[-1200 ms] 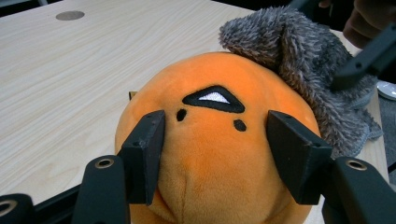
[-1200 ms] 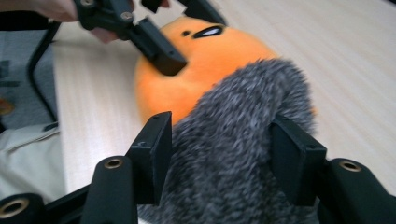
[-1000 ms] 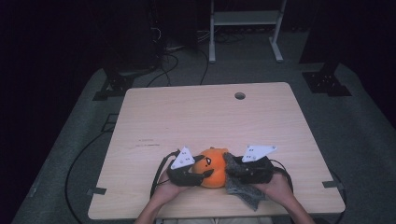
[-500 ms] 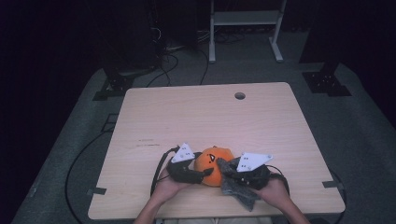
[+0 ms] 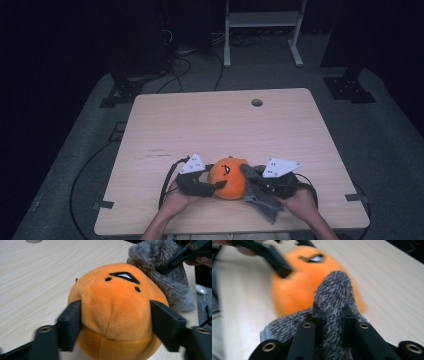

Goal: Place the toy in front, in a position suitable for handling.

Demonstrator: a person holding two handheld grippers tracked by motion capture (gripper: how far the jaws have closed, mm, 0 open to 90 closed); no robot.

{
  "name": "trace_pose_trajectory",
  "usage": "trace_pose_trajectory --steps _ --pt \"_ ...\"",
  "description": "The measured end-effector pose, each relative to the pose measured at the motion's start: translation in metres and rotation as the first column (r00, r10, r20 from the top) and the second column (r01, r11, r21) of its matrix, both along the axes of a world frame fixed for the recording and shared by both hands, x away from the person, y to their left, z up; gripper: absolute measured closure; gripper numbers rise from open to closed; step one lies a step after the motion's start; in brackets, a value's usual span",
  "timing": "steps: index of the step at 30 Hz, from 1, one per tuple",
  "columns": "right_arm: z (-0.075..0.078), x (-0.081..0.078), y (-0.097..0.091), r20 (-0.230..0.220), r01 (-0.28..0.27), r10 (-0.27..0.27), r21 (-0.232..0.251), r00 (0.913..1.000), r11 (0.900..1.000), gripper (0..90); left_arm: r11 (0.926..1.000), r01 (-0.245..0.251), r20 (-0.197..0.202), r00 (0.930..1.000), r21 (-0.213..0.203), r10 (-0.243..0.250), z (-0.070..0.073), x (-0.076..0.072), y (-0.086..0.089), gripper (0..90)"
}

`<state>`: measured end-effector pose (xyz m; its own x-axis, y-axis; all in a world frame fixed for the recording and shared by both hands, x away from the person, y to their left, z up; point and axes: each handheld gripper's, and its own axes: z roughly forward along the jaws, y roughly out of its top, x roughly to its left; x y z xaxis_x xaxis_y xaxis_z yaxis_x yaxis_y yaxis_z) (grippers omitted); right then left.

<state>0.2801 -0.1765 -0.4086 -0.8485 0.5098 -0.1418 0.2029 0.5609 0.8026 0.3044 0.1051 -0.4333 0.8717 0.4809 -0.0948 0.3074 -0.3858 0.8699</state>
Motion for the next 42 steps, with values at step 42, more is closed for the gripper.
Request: trace_pose_trajectory --steps 42 --pt "0.006 -0.006 0.014 -0.041 -0.144 0.145 0.034 0.9885 0.9890 78.1 0.9969 0.065 0.104 0.9921 0.045 -0.070 0.007 -0.016 -0.015 21.0"
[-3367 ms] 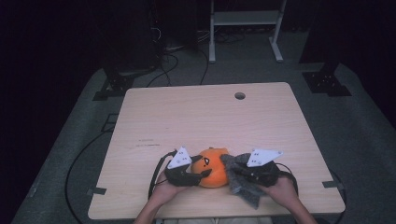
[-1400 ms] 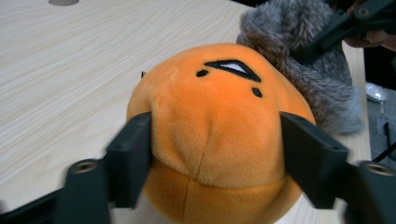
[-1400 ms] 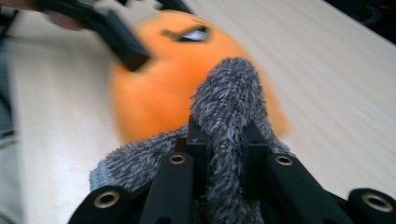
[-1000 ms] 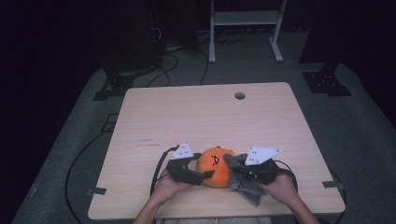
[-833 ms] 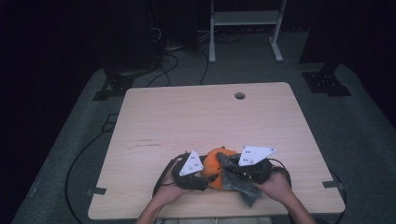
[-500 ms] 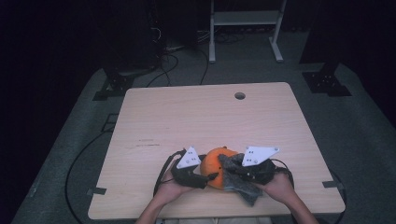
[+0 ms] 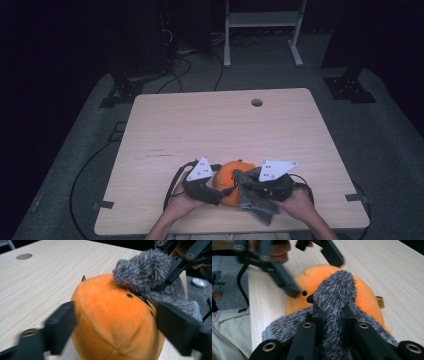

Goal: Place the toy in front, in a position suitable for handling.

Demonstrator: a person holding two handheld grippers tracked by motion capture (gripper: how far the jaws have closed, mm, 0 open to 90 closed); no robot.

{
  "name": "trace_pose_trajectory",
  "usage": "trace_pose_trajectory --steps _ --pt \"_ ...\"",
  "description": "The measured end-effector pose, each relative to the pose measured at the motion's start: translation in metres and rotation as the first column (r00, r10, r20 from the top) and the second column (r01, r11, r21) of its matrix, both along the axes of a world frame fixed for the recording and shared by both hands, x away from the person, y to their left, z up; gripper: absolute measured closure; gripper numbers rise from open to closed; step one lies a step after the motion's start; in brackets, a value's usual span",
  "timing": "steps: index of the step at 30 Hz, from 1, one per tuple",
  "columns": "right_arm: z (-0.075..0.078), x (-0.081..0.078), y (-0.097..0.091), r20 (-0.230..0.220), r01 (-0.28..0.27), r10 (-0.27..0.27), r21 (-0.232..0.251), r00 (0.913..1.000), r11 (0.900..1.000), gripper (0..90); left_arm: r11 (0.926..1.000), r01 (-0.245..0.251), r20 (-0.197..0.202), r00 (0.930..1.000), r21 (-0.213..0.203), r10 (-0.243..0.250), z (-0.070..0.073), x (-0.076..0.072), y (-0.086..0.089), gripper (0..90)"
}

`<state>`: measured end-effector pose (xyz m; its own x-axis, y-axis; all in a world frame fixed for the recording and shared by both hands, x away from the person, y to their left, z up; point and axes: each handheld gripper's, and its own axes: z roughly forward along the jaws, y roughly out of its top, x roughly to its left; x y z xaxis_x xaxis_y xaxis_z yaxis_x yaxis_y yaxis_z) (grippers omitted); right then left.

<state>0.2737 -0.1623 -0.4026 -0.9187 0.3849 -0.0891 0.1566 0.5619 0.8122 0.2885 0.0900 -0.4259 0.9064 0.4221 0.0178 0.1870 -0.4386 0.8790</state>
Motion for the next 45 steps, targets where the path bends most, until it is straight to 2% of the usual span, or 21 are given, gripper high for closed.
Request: trace_pose_trajectory --steps 1,2,5,7,9,10,12,14,16,18,19,23,26,27,30,31,35,38,41,43,45 --pt "0.000 -0.001 0.002 0.005 -0.002 0.002 -0.005 1.0000 1.0000 78.1 0.9996 0.004 0.022 0.9998 0.029 -0.004 -0.002 -0.001 0.002 25.7" --pt "-0.001 -0.001 0.000 0.003 -0.006 0.006 -0.004 1.0000 1.0000 78.1 0.9995 0.001 0.025 0.9997 0.031 -0.002 -0.004 -0.002 0.004 28.1" --pt "-0.006 0.002 -0.010 -0.019 0.027 -0.027 -0.018 0.9994 0.9995 78.1 0.9994 -0.001 -0.009 1.0000 0.035 0.002 -0.007 0.001 0.013 29.6" --pt "-0.010 0.003 -0.017 -0.033 0.049 -0.050 -0.020 0.9982 0.9986 78.0 0.9999 -0.010 -0.038 0.9992 0.000 0.010 -0.004 0.004 0.015 22.9" --pt "-0.011 0.001 -0.014 -0.026 0.051 -0.052 -0.023 0.9983 0.9984 78.0 0.9994 -0.017 -0.039 0.9991 -0.029 0.016 0.002 0.005 0.011 13.7" --pt "-0.010 0.000 -0.011 -0.024 0.043 -0.043 -0.019 0.9988 0.9989 78.0 0.9993 -0.014 -0.026 0.9996 -0.034 0.013 0.002 0.004 0.008 15.0" --pt "-0.008 -0.002 -0.005 -0.025 0.022 -0.022 0.000 0.9994 0.9997 77.9 0.9996 -0.023 0.012 0.9997 0.019 0.022 -0.001 0.002 0.004 20.2" --pt "-0.009 -0.001 -0.006 -0.030 0.014 -0.014 0.004 0.9995 0.9999 77.9 0.9997 -0.006 0.021 0.9998 0.025 0.006 -0.005 0.001 0.009 28.4" --pt "-0.013 0.004 -0.014 -0.054 0.033 -0.033 0.003 0.9980 0.9995 77.9 0.9990 -0.011 0.010 0.9999 0.042 0.011 -0.008 0.002 0.015 29.5" --pt "-0.016 0.006 -0.018 -0.067 0.044 -0.044 -0.002 0.9968 0.9990 77.9 0.9996 -0.003 -0.009 1.0000 0.029 0.004 -0.010 0.004 0.020 29.9" --pt "-0.018 0.010 -0.025 -0.102 0.065 -0.062 0.022 0.9929 0.9977 77.8 0.9997 -0.003 -0.009 1.0000 0.026 0.003 -0.010 0.004 0.020 30.6" --pt "-0.012 0.007 -0.017 -0.082 0.042 -0.038 0.056 0.9959 0.9975 77.8 0.9992 0.003 -0.002 1.0000 0.039 -0.003 -0.011 0.005 0.020 32.3" --pt "-0.015 0.008 -0.016 -0.081 0.035 -0.032 0.040 0.9962 0.9986 77.8 0.9993 0.014 -0.003 0.9999 0.034 -0.014 -0.013 0.005 0.024 32.8" --pt "-0.018 0.012 -0.022 -0.099 0.047 -0.045 0.023 0.9941 0.9986 77.8 0.9994 0.015 -0.005 0.9999 0.031 -0.015 -0.013 0.005 0.024 32.9" --pt "-0.020 0.015 -0.029 -0.122 0.074 -0.071 0.027 0.9901 0.9969 77.7 0.9994 0.018 -0.007 0.9998 0.030 -0.018 -0.013 0.005 0.022 33.3" --pt "-0.015 0.015 -0.028 -0.099 0.079 -0.075 0.041 0.9923 0.9960 77.7 0.9992 0.022 -0.004 0.9998 0.032 -0.022 -0.013 0.005 0.020 33.7" --pt "-0.013 0.018 -0.020 -0.094 0.077 -0.072 0.054 0.9930 0.9956 77.6 0.9995 0.019 -0.013 0.9997 0.023 -0.019 -0.014 0.004 0.022 33.7" --pt "-0.019 0.020 -0.023 -0.126 0.063 -0.057 0.039 0.9904 0.9973 77.6 0.9991 0.034 -0.010 0.9994 0.023 -0.034 -0.015 0.003 0.023 34.1" --pt "-0.022 0.021 -0.033 -0.149 0.090 -0.086 0.014 0.9851 0.9959 77.6 0.9990 0.037 -0.012 0.9993 0.026 -0.036 -0.014 0.004 0.021 34.6" --pt "-0.015 0.025 -0.029 -0.127 0.098 -0.091 0.055 0.9878 0.9937 77.4 0.9990 0.038 -0.012 0.9992 0.025 -0.038 -0.015 0.005 0.021 34.9" --pt "-0.012 0.028 -0.021 -0.120 0.099 -0.091 0.059 0.9886 0.9934 77.3 0.9992 0.034 -0.020 0.9992 0.022 -0.034 -0.014 0.005 0.022 33.6"
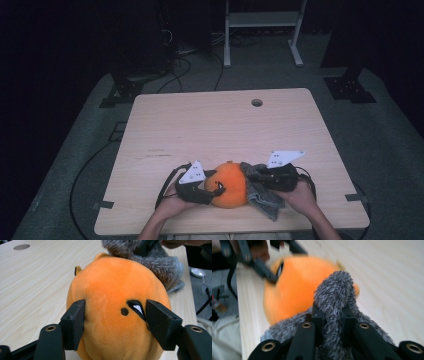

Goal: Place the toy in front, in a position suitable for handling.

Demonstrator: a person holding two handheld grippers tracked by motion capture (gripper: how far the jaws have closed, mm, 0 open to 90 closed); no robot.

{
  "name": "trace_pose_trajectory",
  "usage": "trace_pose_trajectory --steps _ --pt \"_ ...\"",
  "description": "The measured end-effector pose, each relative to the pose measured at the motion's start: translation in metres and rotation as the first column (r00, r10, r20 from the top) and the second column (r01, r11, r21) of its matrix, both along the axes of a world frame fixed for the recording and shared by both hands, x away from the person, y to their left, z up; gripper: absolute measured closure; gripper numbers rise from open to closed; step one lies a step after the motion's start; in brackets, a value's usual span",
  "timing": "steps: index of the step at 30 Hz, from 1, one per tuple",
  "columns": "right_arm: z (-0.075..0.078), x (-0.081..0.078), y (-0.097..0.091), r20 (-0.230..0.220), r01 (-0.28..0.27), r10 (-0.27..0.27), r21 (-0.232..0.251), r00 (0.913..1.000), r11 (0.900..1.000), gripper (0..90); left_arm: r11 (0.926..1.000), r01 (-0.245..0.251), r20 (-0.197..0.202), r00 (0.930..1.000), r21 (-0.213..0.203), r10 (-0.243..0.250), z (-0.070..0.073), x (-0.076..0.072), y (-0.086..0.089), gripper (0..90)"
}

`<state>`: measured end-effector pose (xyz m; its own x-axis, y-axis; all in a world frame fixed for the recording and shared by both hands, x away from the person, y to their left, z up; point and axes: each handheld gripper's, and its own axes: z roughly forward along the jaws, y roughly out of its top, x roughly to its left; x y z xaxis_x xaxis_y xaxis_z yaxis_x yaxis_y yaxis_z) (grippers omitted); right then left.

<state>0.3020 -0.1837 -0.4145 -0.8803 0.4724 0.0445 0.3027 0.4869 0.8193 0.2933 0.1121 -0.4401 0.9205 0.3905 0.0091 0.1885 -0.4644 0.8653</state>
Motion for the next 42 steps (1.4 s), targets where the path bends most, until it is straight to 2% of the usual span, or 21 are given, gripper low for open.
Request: trace_pose_trajectory --steps 3,5,6,7,11,15,19,21,22,23,25,27,28,29,31,32,33,35,37,41,42 --pt "-0.004 -0.004 0.005 0.019 -0.007 0.008 -0.044 0.9998 0.9990 77.4 0.9978 -0.015 -0.081 0.9967 -0.064 0.010 0.005 0.005 0.003 17.6" --pt "-0.005 -0.007 0.005 0.023 -0.022 0.023 -0.054 0.9995 0.9983 77.4 0.9953 -0.058 -0.128 0.9907 -0.078 0.048 0.008 0.010 0.000 12.8" --pt "-0.004 -0.011 0.005 0.023 -0.042 0.043 -0.052 0.9988 0.9978 77.3 0.9955 -0.060 -0.150 0.9875 -0.074 0.048 0.007 0.013 -0.002 11.5" --pt "-0.003 -0.013 0.004 0.015 -0.051 0.052 -0.033 0.9985 0.9981 77.2 0.9966 -0.059 -0.154 0.9868 -0.058 0.050 0.005 0.013 -0.004 18.8" --pt "-0.006 -0.008 -0.001 -0.011 -0.045 0.044 -0.020 0.9990 0.9988 77.3 0.9980 -0.055 -0.104 0.9932 -0.031 0.052 0.002 0.007 -0.003 27.5" --pt "-0.013 -0.006 -0.014 -0.030 -0.001 -0.002 -0.077 0.9995 0.9970 77.3 0.9990 -0.042 -0.082 0.9958 -0.017 0.040 0.003 0.004 -0.003 29.7" --pt "0.002 -0.006 -0.010 0.011 0.008 -0.008 0.008 0.9999 0.9999 77.2 0.9998 -0.021 -0.053 0.9983 -0.006 0.021 0.004 0.001 -0.008 30.8" --pt "0.002 -0.004 -0.004 0.007 0.004 -0.004 0.002 1.0000 1.0000 77.2 0.9997 -0.018 -0.078 0.9968 -0.019 0.016 0.007 0.002 -0.007 27.8" --pt "-0.005 -0.006 0.002 0.021 -0.011 0.012 -0.049 0.9997 0.9988 77.2 0.9992 -0.017 -0.101 0.9948 -0.035 0.014 0.009 0.004 -0.006 16.7" --pt "-0.005 -0.006 0.002 0.021 -0.011 0.012 -0.049 0.9997 0.9988 77.2 0.9982 -0.028 -0.136 0.9906 -0.054 0.020 0.011 0.008 -0.005 16.7" --pt "-0.004 -0.011 0.003 0.036 -0.038 0.040 -0.059 0.9986 0.9976 77.2 0.9954 -0.074 -0.231 0.9712 -0.060 0.059 0.009 0.020 -0.005 6.4" --pt "-0.003 -0.012 0.002 0.030 -0.044 0.046 -0.043 0.9985 0.9981 77.1 0.9972 -0.064 -0.311 0.9492 -0.038 0.049 0.002 0.025 -0.009 6.4" --pt "-0.003 -0.012 0.002 0.030 -0.042 0.043 -0.045 0.9986 0.9981 77.0 0.9966 -0.064 -0.315 0.9480 -0.051 0.045 0.000 0.025 -0.009 10.9" --pt "-0.003 -0.011 0.002 0.030 -0.035 0.037 -0.049 0.9989 0.9982 77.0 0.9964 -0.067 -0.264 0.9631 -0.052 0.050 0.002 0.021 -0.010 17.4" --pt "0.000 -0.008 0.001 0.034 -0.020 0.021 -0.039 0.9992 0.9990 77.0 0.9938 -0.095 -0.158 0.9839 -0.059 0.084 0.009 0.015 -0.011 29.3" --pt "0.003 -0.008 0.000 0.044 -0.002 0.003 -0.020 0.9990 0.9998 77.1 0.9909 -0.112 -0.097 0.9898 -0.074 0.105 0.011 0.012 -0.012 33.0" --pt "0.005 -0.007 0.001 0.054 0.008 -0.007 -0.008 0.9985 0.9999 77.1 0.9885 -0.131 0.005 0.9913 -0.076 0.132 0.014 0.007 -0.014 34.1" --pt "0.009 -0.005 0.001 0.067 0.022 -0.024 0.031 0.9975 0.9993 77.1 0.9897 -0.138 0.088 0.9861 -0.041 0.141 0.014 0.003 -0.017 33.8" --pt "0.006 -0.002 0.003 0.063 0.037 -0.039 0.027 0.9973 0.9990 77.0 0.9932 -0.116 0.117 0.9863 -0.009 0.116 0.009 0.000 -0.016 33.5" --pt "-0.011 0.002 -0.002 0.035 0.063 -0.060 -0.086 0.9976 0.9943 77.0 0.9945 -0.104 0.085 0.9909 -0.013 0.104 0.005 0.000 -0.006 34.0" --pt "-0.012 0.002 -0.005 0.022 0.068 -0.067 -0.083 0.9975 0.9942 76.9 0.9949 -0.100 0.083 0.9914 -0.013 0.101 0.005 0.001 -0.006 34.0"
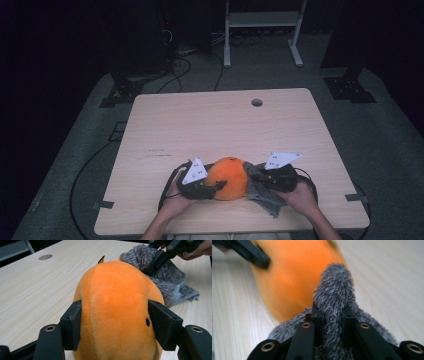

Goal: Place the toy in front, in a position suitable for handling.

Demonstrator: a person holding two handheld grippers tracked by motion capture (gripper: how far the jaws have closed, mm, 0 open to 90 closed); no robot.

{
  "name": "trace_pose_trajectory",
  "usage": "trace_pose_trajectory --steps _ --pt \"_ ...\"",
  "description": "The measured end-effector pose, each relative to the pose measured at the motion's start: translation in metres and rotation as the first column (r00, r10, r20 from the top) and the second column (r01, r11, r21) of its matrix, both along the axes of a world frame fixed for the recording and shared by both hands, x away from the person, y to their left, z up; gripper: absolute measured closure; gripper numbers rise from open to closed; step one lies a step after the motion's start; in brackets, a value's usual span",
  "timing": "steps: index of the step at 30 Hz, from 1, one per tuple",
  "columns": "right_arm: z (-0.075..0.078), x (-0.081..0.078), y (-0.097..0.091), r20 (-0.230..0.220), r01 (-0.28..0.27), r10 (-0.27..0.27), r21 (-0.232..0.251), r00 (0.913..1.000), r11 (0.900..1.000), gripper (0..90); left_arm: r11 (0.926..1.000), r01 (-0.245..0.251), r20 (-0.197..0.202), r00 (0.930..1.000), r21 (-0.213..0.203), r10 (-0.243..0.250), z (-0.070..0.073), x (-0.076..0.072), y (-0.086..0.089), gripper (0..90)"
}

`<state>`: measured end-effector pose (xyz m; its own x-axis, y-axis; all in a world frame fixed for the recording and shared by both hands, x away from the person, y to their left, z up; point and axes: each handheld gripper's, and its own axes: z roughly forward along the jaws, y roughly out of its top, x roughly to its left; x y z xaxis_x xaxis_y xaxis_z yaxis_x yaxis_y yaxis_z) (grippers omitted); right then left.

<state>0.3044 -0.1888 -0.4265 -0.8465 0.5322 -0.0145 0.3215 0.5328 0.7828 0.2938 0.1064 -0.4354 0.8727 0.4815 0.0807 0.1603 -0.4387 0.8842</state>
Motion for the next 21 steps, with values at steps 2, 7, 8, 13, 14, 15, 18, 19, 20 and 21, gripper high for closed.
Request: trace_pose_trajectory --steps 2,7,8,13,14,15,18,19,20,21 --pt "0.011 -0.006 0.000 0.027 -0.017 0.015 0.074 0.9995 0.9972 76.9 0.9999 0.011 0.011 0.9999 0.001 -0.011 0.000 -0.001 -0.002 33.9" --pt "0.017 -0.008 0.012 0.067 -0.038 0.033 0.077 0.9972 0.9963 76.7 0.9991 0.029 0.044 0.9985 0.031 -0.031 0.000 -0.006 -0.007 33.9" --pt "0.012 -0.006 0.012 0.054 -0.033 0.030 0.056 0.9981 0.9979 76.8 0.9991 0.029 0.041 0.9987 0.030 -0.030 0.000 -0.006 -0.006 33.8" --pt "0.012 -0.005 0.002 0.048 -0.001 -0.001 0.030 0.9988 0.9996 76.8 0.9990 0.037 0.042 0.9984 0.027 -0.038 0.000 -0.005 -0.007 33.7" --pt "0.017 -0.008 0.004 0.067 -0.014 0.010 0.052 0.9977 0.9985 76.8 0.9987 0.040 0.048 0.9980 0.030 -0.042 0.000 -0.005 -0.007 33.7" --pt "0.020 -0.008 0.007 0.079 -0.023 0.018 0.069 0.9967 0.9973 76.7 0.9987 0.040 0.049 0.9979 0.032 -0.042 0.001 -0.006 -0.007 33.6" --pt "0.014 -0.005 0.014 0.067 -0.026 0.024 0.035 0.9975 0.9991 76.8 0.9994 0.033 0.007 0.9994 0.011 -0.033 0.002 -0.002 -0.006 25.7" --pt "0.010 -0.004 0.014 0.054 -0.029 0.028 0.027 0.9981 0.9992 76.9 0.9995 0.028 -0.037 0.9989 -0.014 -0.029 0.004 0.002 -0.005 19.3" --pt "0.007 -0.004 0.013 0.043 -0.031 0.030 0.020 0.9986 0.9993 76.9 0.9986 0.016 -0.090 0.9957 -0.050 -0.021 0.004 0.006 -0.002 15.3" --pt "0.005 -0.004 0.012 0.036 -0.032 0.032 0.007 0.9988 0.9994 77.0 0.9967 0.003 -0.144 0.9895 -0.081 -0.015 0.004 0.011 0.001 11.4"
